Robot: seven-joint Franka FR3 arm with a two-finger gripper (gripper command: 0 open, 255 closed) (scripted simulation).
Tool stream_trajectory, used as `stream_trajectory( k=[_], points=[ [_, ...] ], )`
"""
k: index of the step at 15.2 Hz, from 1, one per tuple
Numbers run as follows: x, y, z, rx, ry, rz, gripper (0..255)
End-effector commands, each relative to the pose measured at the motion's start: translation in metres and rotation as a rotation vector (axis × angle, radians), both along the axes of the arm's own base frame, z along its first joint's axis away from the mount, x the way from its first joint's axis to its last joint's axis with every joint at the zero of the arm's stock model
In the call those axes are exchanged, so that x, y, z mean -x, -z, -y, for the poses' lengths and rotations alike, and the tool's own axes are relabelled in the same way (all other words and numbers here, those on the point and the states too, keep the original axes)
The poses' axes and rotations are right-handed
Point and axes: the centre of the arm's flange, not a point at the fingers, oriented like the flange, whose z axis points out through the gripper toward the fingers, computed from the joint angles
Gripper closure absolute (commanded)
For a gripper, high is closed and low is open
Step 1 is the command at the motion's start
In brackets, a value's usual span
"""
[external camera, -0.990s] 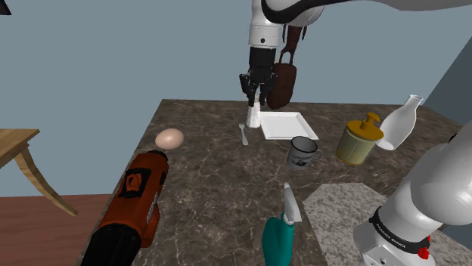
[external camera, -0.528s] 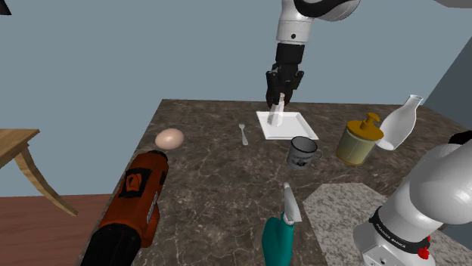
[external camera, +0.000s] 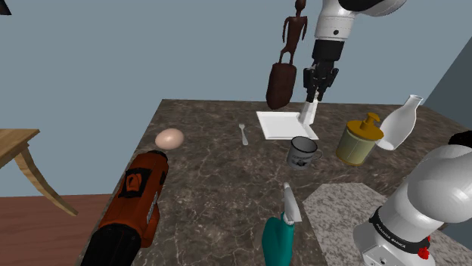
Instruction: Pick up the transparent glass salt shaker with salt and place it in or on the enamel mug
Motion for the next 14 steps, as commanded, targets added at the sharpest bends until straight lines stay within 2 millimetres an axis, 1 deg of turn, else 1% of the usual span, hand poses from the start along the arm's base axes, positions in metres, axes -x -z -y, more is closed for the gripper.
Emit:
stream_trajectory(
  k=[1, 2, 14],
  points=[
    [0.019, -0.006, 0.018, 0.000, -0.001, -0.001, 255],
    [0.031, -0.009, 0.031, 0.000, -0.001, -0.001, 255],
    [0.031, 0.054, 0.031, 0.000, -0.001, -0.001, 255]
  ],
)
